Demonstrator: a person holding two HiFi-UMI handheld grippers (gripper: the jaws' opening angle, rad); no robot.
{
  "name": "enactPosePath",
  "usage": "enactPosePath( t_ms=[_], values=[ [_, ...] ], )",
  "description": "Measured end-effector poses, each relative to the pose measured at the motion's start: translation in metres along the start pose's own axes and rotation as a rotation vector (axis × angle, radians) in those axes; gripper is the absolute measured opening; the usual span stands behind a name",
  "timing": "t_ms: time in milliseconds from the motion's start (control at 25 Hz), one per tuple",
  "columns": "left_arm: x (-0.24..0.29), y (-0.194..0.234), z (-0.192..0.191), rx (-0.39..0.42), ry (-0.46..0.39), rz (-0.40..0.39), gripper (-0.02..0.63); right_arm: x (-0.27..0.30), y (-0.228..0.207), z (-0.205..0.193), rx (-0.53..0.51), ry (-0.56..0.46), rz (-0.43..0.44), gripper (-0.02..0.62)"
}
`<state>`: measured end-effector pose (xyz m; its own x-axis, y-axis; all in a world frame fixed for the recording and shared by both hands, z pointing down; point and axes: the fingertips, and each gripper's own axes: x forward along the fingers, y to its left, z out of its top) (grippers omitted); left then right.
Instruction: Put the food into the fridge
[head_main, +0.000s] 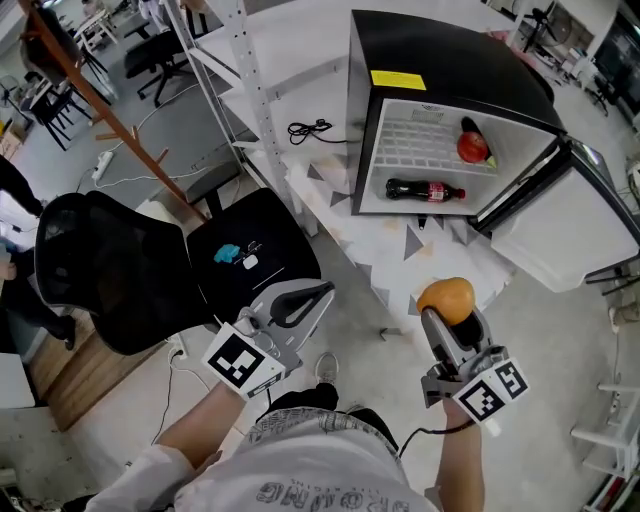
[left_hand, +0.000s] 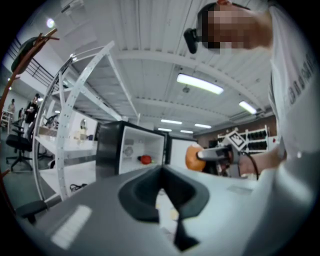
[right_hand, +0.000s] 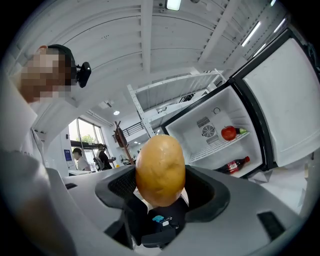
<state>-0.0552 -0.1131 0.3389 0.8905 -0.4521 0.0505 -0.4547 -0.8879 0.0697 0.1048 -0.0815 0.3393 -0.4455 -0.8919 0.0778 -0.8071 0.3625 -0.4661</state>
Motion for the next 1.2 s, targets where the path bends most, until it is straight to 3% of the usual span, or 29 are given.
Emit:
enactPosePath(
  t_ms=[520, 1200],
  values=[
    [0.019, 0.029, 0.009, 0.011, -0.021, 0.017, 0.008, 0.045, -0.019, 0.030, -0.075, -0.002, 0.007, 0.275],
    [0.090, 0.055, 0.008, 0.022, -0.012, 0.155, 0.008, 0.113, -0.097, 0.068, -0.143, 0.062, 0.117, 0.275]
  ],
)
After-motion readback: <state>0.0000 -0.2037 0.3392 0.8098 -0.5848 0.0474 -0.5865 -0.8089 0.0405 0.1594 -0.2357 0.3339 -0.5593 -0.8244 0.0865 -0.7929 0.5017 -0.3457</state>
